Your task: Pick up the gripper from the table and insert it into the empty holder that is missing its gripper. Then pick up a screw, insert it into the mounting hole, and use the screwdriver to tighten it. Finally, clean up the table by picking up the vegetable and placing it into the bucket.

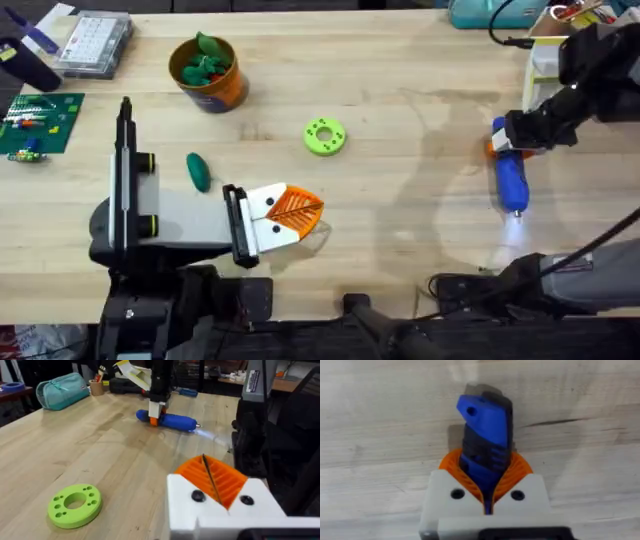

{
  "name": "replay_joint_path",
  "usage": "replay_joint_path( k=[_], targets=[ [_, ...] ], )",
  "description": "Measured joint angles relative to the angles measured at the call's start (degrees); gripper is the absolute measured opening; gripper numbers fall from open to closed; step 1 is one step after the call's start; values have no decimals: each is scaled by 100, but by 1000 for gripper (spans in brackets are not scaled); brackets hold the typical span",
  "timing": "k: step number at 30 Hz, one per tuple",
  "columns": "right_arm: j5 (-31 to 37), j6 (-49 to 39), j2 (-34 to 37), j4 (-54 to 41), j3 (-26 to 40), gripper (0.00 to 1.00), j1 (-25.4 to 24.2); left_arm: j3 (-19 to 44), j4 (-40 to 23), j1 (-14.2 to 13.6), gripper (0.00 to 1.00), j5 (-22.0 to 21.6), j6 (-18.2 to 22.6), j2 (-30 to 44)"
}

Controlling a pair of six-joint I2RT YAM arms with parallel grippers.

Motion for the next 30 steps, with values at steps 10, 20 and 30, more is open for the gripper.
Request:
replay_joint_path(
  k=[10,20,30],
  targets=[
    [-35,-216,31,-148,66,26,0,0,0,0,13,0,0,0],
    [-308,-219,83,-756,361,26,20,0,2,0,13,0,0,0],
    [-588,-225,-825,-973,950,26,20,0,2,0,13,0,0,0]
  ],
)
